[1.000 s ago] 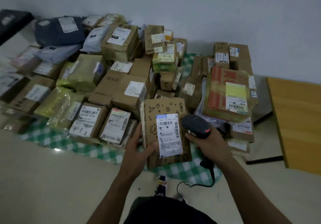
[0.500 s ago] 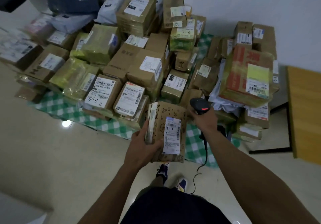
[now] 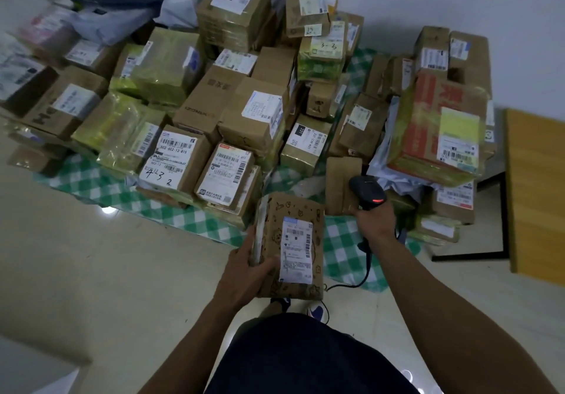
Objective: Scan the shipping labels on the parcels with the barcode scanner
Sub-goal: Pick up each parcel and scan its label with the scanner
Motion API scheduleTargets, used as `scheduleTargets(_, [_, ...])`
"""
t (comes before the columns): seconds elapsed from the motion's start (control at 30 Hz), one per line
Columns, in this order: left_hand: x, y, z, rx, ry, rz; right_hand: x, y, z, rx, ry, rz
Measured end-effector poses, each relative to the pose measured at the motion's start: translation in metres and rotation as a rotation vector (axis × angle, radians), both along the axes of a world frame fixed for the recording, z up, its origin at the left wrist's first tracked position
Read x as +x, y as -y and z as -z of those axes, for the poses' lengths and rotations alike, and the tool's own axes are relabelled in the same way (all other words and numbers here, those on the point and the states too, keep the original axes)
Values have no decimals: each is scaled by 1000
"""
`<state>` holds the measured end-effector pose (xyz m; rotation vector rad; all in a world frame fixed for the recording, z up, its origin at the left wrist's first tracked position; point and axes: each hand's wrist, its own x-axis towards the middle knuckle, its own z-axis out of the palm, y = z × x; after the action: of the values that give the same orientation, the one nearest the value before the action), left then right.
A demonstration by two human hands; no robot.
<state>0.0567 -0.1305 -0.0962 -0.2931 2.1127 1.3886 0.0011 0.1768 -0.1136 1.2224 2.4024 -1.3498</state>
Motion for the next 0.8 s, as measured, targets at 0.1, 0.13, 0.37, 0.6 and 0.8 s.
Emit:
scheduleTargets(0.1, [3, -1, 4, 56, 66, -48, 11, -7, -1, 22, -14, -33])
scheduleTargets(0.13, [2, -3, 6, 69, 82, -65, 14, -8, -1, 24, -35, -29])
scheduleTargets(0.37, [-11, -32, 16, 166, 133, -162, 29, -6, -12, 40, -80, -26])
scheduleTargets(0.6, [-31, -50, 23, 194, 130, -167, 21, 1, -29, 29, -186, -142])
scheduleTargets(0.8, [-40, -57, 23, 21, 66, -101, 17, 9, -46, 38, -242, -221])
